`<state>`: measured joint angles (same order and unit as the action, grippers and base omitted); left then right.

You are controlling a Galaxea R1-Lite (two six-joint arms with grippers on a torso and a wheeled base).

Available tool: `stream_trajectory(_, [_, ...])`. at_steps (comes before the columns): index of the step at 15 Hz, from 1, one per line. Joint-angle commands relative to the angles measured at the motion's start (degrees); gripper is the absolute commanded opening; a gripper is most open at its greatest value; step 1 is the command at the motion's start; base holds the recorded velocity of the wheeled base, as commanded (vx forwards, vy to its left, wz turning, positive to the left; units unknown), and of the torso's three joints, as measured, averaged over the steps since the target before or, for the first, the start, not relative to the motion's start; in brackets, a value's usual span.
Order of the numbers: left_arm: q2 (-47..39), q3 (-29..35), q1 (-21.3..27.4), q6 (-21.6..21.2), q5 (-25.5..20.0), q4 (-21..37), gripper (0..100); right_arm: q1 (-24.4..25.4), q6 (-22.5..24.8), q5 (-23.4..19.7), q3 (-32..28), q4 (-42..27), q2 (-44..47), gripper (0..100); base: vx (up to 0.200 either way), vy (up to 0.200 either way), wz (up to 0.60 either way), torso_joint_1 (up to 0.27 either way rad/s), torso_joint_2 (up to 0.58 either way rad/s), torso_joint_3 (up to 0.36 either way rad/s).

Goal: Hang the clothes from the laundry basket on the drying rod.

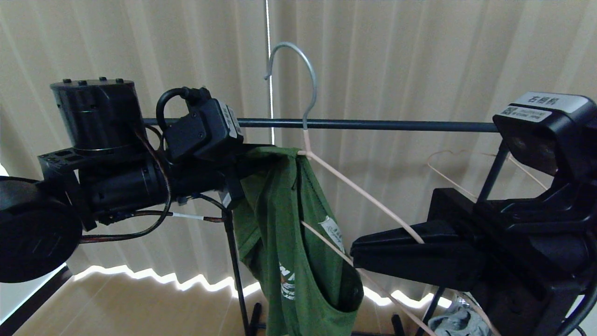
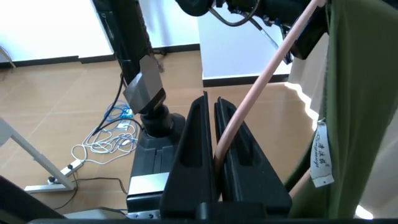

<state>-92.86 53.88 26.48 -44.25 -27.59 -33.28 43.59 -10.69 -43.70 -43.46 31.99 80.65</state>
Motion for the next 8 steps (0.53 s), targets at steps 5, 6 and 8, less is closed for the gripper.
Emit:
stream_trajectory(5, [-0.04,-0.18,-1.17,0.31,0.17,-0.03,0,0.0,0.14,0.02,0.04,0.0,0.12,0,0.0,0.0,0.0,0.0,0.0,0.0])
stream_trajectory(6, [0.13,-0.36,-1.52,0.39,0.25,-0.12,0,-0.09,0.14,0.02,0.31,0.0,-0.06,0,0.0,0.0,0.0,0.0,0.0,0.0])
stream_trajectory(8, [0.39,-0.62,-1.6,1.1,0.34,-0.12,0,-0.26,0.23,0.2,0.48,0.0,-0.15,100,0.0,0.0,0.0,0.0,0.0,0.0])
